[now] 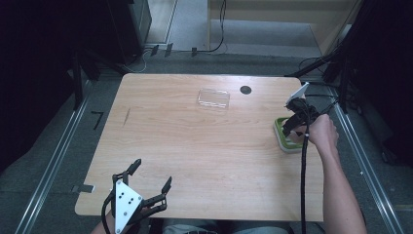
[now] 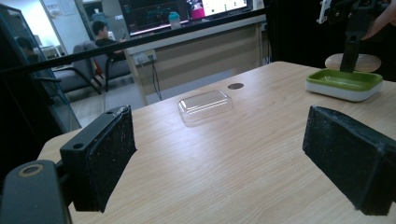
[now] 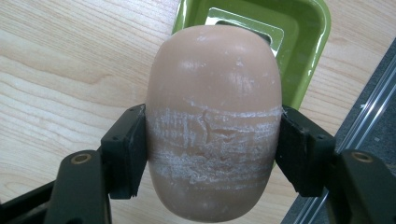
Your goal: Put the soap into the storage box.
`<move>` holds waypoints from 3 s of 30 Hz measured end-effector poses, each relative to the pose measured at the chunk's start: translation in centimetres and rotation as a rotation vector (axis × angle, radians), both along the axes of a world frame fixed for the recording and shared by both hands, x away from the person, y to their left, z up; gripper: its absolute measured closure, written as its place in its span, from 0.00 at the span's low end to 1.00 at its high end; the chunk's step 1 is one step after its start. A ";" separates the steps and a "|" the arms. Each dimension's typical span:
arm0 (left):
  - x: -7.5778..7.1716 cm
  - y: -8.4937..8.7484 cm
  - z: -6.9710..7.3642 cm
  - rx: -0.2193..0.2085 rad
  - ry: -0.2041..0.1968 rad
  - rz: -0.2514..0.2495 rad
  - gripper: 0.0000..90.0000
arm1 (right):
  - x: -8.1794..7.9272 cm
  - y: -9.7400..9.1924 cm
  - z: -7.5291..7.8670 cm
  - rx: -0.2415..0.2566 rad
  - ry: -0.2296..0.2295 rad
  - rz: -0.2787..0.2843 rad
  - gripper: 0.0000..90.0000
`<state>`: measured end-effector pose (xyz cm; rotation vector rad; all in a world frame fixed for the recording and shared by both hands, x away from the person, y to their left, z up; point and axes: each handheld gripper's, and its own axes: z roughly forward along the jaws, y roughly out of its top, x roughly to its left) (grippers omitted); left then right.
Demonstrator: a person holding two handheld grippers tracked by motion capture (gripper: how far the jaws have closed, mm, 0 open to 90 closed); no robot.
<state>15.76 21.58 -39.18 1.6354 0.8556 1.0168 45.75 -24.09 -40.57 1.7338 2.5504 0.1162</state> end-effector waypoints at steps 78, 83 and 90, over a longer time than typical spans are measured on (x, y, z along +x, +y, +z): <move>-0.1 0.0 0.0 0.002 -0.006 -0.002 0.11 | 2.3 -1.3 -4.0 0.025 0.043 -0.153 0.37; 0.0 -0.1 0.0 0.004 -0.006 -0.002 0.11 | 2.3 -1.3 -4.1 0.025 0.044 -0.158 0.37; 0.0 -0.1 0.0 0.004 -0.008 -0.005 0.11 | 2.3 -1.4 -4.2 0.028 0.049 -0.154 0.38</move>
